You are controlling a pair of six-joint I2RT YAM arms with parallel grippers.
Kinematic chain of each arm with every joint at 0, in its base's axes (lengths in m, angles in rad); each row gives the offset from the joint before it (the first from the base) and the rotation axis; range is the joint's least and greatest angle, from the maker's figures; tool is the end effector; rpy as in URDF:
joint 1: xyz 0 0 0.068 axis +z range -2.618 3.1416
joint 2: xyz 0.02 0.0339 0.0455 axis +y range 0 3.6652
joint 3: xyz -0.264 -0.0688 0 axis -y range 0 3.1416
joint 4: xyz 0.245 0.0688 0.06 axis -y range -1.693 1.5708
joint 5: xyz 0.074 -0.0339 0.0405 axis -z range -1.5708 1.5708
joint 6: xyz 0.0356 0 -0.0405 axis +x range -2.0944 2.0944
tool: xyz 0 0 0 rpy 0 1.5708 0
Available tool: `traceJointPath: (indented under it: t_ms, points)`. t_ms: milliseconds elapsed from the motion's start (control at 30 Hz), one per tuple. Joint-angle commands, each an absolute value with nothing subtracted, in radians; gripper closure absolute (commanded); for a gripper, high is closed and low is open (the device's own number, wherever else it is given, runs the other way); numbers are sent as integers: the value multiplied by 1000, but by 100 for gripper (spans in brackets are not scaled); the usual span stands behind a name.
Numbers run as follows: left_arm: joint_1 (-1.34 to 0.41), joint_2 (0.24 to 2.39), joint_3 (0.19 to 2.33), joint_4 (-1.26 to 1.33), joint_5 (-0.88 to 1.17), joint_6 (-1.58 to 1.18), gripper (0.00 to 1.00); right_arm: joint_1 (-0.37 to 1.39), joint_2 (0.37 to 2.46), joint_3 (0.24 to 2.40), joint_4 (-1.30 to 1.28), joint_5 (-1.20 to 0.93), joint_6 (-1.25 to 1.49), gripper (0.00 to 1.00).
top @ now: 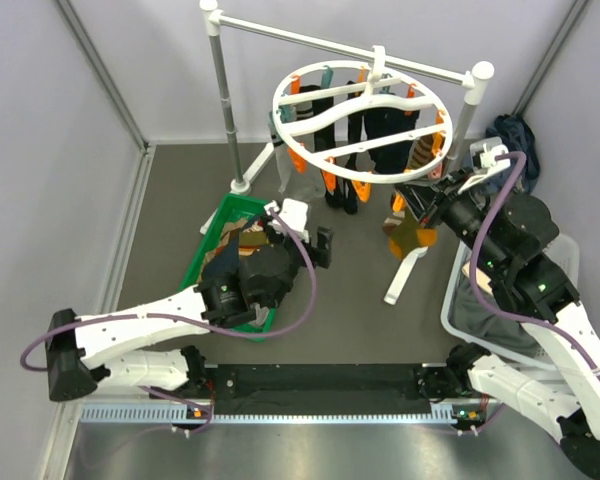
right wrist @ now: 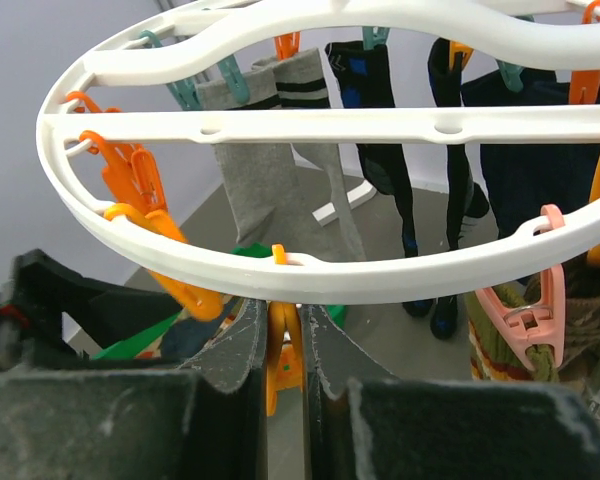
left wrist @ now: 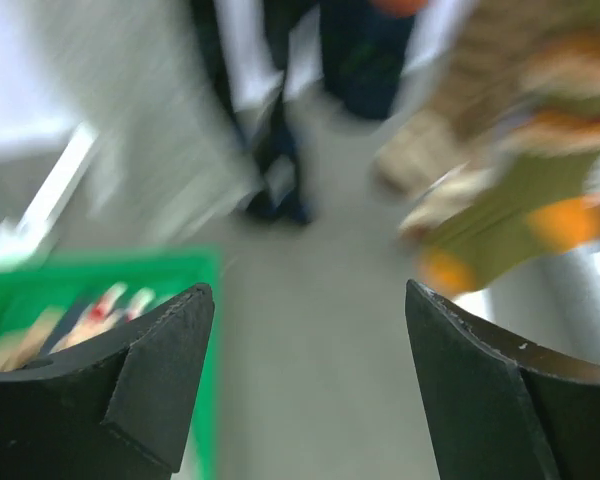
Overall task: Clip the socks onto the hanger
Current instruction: Open the clamp at the hanger, then pick up the sock from the bin.
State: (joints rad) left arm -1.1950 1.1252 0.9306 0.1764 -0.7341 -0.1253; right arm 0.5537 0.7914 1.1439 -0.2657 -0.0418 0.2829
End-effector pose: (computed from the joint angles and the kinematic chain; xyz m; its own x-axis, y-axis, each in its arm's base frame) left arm 0.1171 -0.2318 0.3614 -0.0622 -0.0951 -0.9935 0.4405 0.8906 -0.1129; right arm 0.1292 0.0816 0.4517 -0.0857 0.2749 -0.9576 -0.5591 0.7823 0.2746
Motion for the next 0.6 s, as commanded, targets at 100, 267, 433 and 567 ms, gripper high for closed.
traceJointPath:
  t_ms: [100,267,433,567]
  points:
    - [-838,1112,900,-383,-709,-468,23,551,779,1129,-247,-12,253,100]
    - [-625,1288,956,-397,-606,-437,29,551,782,1126,-258,-5,239,100]
    - [-526,1536,1081,-419,-551,-414,40,552,782,1118,-264,-5,227,100]
    - [-479,1687,1181,-446,-520,-394,53,551,785,1121,-271,-5,209,100]
